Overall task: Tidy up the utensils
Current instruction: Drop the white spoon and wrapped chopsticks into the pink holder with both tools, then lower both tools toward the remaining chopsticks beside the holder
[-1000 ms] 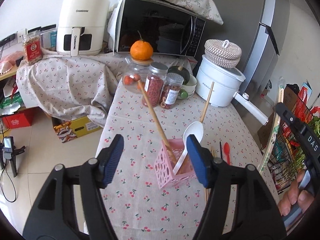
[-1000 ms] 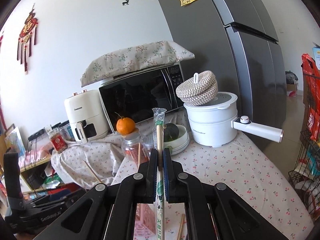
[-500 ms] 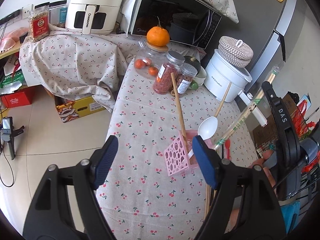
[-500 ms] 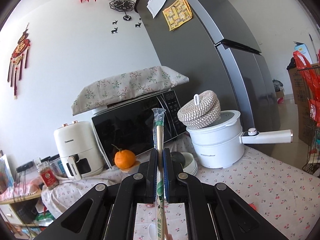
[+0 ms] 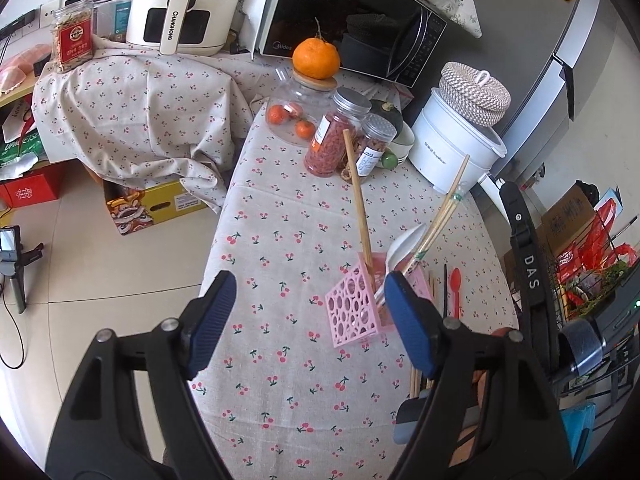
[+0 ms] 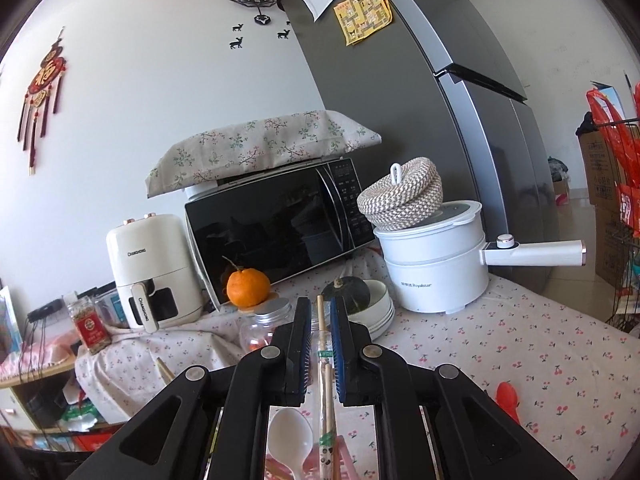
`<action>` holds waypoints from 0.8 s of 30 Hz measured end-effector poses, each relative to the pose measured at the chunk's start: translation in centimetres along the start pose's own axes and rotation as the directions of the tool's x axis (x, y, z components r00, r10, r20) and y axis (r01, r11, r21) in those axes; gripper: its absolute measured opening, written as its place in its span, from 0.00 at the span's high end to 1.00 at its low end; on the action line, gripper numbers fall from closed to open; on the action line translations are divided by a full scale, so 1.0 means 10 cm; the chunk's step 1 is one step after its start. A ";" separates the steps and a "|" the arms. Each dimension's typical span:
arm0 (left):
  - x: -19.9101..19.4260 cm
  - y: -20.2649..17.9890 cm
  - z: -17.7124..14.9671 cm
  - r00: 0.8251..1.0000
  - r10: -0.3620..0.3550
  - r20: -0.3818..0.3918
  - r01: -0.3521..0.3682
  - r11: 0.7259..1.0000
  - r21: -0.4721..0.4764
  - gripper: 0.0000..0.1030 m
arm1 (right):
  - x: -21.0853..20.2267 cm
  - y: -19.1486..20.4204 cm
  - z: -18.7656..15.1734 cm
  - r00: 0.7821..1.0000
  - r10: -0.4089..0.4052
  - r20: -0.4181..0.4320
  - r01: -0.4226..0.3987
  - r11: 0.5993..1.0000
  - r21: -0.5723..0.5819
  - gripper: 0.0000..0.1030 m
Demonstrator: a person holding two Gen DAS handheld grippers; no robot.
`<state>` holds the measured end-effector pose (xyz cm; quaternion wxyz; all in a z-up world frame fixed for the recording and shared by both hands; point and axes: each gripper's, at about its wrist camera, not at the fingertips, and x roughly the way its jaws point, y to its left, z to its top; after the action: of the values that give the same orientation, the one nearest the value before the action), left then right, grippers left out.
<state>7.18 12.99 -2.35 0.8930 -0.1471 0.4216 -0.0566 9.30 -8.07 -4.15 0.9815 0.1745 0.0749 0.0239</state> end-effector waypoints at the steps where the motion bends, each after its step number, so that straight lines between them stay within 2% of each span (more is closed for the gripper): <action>1: 0.00 -0.02 0.00 1.000 -0.001 -0.001 0.001 1.000 0.004 0.25 | -0.02 -0.01 0.03 1.000 0.009 -0.006 -0.009 1.000 -0.003 0.84; 3: 0.01 -0.06 -0.01 1.000 -0.001 -0.004 0.002 1.000 0.013 0.23 | -0.05 -0.04 0.11 0.999 0.024 -0.023 -0.024 1.000 -0.014 0.71; 7: 0.04 -0.13 -0.04 1.000 -0.010 -0.019 0.010 1.000 0.021 0.21 | -0.11 -0.13 0.22 0.996 0.022 -0.088 -0.027 0.998 -0.053 0.60; 14: 0.10 -0.28 -0.11 0.998 -0.025 -0.051 0.026 0.999 0.032 0.18 | -0.22 -0.43 0.40 0.977 0.007 -0.215 -0.029 0.995 -0.098 0.40; 20: 0.21 -0.40 -0.21 0.995 -0.019 -0.100 0.024 0.998 0.054 0.17 | -0.20 -0.80 0.45 0.939 -0.049 -0.341 -0.004 0.988 -0.153 0.28; 24: 0.30 -0.46 -0.29 0.990 -0.014 -0.140 0.023 0.997 0.067 0.17 | -0.10 -1.06 0.40 0.889 -0.091 -0.449 0.028 0.989 -0.145 0.23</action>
<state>7.00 7.34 -4.92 0.8653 -0.1158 0.4794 -0.0894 9.17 -19.47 -3.97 0.9465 0.0953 0.3057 0.0387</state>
